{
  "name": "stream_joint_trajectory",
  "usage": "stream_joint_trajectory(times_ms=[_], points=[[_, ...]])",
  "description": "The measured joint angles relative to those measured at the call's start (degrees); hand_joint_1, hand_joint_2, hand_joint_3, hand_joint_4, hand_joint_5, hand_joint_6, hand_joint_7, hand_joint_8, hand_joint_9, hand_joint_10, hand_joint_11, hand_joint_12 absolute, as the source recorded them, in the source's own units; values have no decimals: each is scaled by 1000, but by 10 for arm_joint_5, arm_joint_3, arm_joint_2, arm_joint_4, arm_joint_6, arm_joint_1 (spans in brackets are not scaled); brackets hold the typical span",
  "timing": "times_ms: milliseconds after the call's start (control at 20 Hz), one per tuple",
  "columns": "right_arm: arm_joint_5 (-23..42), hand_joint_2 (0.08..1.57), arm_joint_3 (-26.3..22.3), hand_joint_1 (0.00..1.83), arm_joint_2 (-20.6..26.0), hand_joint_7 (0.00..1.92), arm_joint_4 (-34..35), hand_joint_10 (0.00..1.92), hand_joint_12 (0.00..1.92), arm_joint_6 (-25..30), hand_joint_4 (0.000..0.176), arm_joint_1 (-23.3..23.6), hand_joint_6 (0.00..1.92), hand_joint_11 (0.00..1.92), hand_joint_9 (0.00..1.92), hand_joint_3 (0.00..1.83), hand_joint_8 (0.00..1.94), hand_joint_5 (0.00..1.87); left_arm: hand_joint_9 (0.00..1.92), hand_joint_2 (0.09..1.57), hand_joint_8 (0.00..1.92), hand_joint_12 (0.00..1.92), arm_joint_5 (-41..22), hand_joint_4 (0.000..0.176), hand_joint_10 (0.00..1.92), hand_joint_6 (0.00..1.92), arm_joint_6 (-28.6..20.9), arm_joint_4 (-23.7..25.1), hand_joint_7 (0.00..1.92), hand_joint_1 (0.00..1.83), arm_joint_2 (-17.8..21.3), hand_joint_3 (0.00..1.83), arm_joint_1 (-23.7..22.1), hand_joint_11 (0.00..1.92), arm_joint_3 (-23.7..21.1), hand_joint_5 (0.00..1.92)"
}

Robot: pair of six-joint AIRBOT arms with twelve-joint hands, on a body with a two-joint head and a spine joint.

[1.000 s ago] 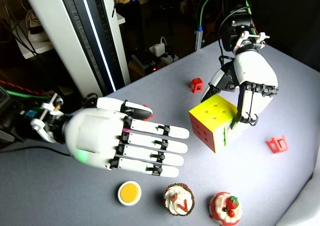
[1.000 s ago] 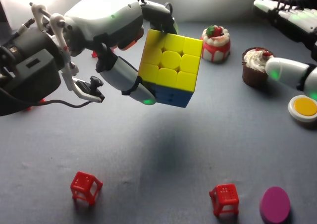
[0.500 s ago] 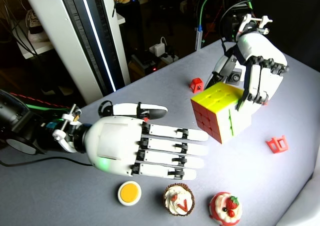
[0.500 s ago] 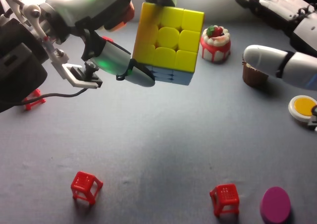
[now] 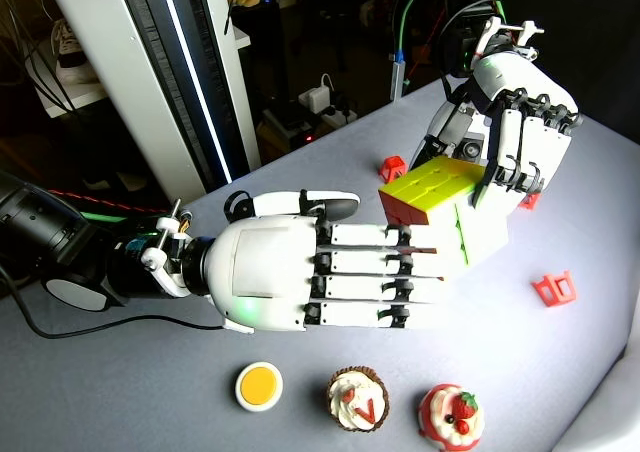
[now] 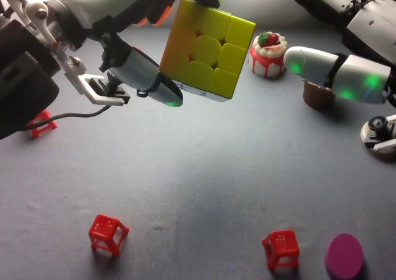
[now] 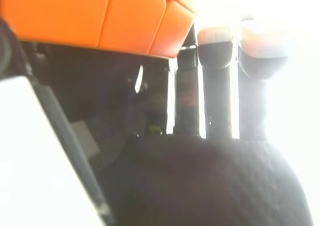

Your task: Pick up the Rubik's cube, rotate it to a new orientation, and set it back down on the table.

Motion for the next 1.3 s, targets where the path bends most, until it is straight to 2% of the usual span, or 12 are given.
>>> stream_joint_trajectory(times_ms=[50, 100, 200, 250, 350, 400, 500, 550, 600, 700, 1000, 1300], points=[[0, 1332, 0, 75, -2, 0, -1, 0, 0, 0, 0, 3, 1, 0, 0, 0, 0, 3, 1013, 477, 1824, 1921, -5, 0, 1918, 1670, -1, 0, 1016, 1402, 0, 1579, 0, 1217, 0, 1057], [0, 1322, 1, 85, -4, 0, -6, 0, 0, 0, 0, 4, 3, 0, 0, 0, 0, 9, 984, 488, 1815, 1921, -9, 0, 1900, 1744, 0, 0, 1003, 1408, 0, 1558, -1, 1052, -2, 1021], [1, 1320, 3, 50, -10, 0, -15, 0, 0, 0, 0, 6, 3, 0, 0, 0, 0, 9, 922, 563, 1857, 1921, -18, 0, 1897, 1795, -1, 2, 929, 1389, 0, 1452, -1, 1000, -4, 924], [1, 1306, 5, 53, -14, 2, -18, 0, 0, 0, 0, 7, 0, 0, 0, 0, 1, 1, 954, 584, 1745, 1921, -21, 1, 1916, 1751, -1, 4, 961, 1243, 0, 1374, -1, 935, -4, 903], [1, 1297, 7, 26, -18, 0, -21, 0, 0, 0, 0, 7, 5, 0, 0, 0, 0, 13, 992, 652, 1853, 1921, -27, 22, 1921, 1784, -1, 6, 910, 1178, 0, 1333, -2, 1054, -5, 843], [1, 1295, 8, 19, -20, 0, -21, 0, 0, 0, 0, 7, 8, 0, 0, 0, 0, 21, 1087, 641, 1907, 1921, -29, 0, 1921, 1762, -1, 7, 913, 1182, 3, 1366, -2, 1205, -6, 868], [0, 1303, 8, 0, -22, 0, -22, 0, 0, 0, 0, 7, 6, 0, 0, 0, 0, 15, 1251, 613, 1920, 1921, -35, 0, 1921, 1915, -1, 6, 902, 1381, 7, 1408, -2, 1408, -9, 976], [-1, 1302, 8, 0, -23, 0, -22, 0, 0, 0, 0, 7, 0, 0, 0, 0, 0, 2, 1205, 596, 1921, 1921, -42, 0, 1921, 1833, 0, 5, 964, 1233, 7, 1467, -2, 1334, -10, 919], [-1, 1301, 8, 0, -24, 0, -23, 0, 0, 0, 0, 7, 0, 0, 0, 0, 0, 0, 1031, 550, 1871, 1921, -45, 0, 1921, 1734, -1, 7, 960, 1368, 7, 1475, -2, 1277, -11, 915], [-2, 1319, 8, 0, -25, 0, -25, 0, 0, 0, 0, 7, 11, 0, 0, 0, 0, 25, 947, 572, 1859, 1921, -50, 0, 1921, 1624, 0, 7, 922, 1395, 7, 1401, -2, 1210, -12, 901], [-2, 1338, 6, 0, -25, 0, -31, 0, 0, 0, 0, -1, 0, 0, 0, 7, 0, 0, 1002, 526, 1855, 1921, -53, 0, 1921, 1867, 0, 7, 977, 1401, 7, 1542, -2, 1207, -12, 920], [-1, 1334, -7, 0, -25, 49, -31, 58, 0, 0, 0, -1, 51, 0, 124, 3, 20, 115, 1040, 500, 1867, 1921, -56, 0, 1921, 1775, 3, 3, 998, 1410, 10, 1564, -1, 1323, -14, 942]])
